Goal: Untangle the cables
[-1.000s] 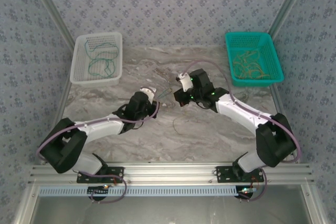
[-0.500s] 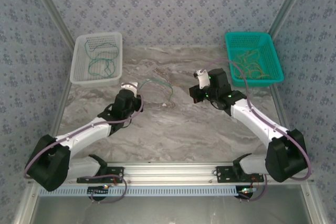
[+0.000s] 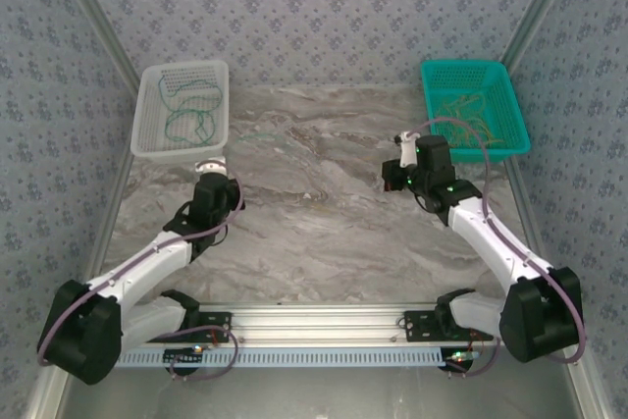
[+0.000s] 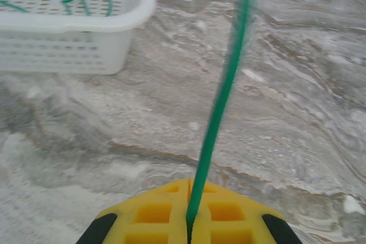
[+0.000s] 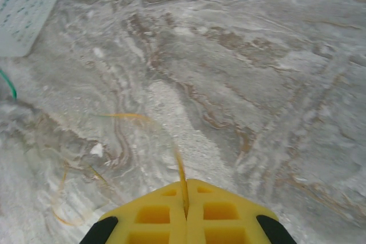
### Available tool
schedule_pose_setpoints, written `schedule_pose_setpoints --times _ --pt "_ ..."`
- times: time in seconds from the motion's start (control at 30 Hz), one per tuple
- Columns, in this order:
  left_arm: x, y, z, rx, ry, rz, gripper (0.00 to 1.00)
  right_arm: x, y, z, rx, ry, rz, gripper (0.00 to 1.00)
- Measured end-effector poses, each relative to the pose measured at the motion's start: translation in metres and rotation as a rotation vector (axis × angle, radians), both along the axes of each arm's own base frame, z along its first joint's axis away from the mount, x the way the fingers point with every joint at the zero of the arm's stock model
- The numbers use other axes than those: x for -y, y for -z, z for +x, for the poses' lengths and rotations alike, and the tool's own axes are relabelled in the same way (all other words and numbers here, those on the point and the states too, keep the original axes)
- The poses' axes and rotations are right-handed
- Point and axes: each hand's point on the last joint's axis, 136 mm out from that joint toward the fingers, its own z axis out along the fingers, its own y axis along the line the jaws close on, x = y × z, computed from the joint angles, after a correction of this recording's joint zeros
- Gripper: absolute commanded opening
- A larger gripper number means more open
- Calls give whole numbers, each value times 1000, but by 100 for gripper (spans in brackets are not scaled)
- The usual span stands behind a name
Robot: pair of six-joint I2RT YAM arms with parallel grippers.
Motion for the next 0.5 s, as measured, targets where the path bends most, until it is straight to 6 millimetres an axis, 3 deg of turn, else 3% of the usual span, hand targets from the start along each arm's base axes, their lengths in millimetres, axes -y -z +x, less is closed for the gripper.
schedule_pose_setpoints --times 0.17,0.5 --pt "-21 1 -6 1 -74 -16 0 12 1 2 -4 45 10 0" --pt "-20 0 -10 -7 -63 -22 0 0 15 0 -40 9 18 0"
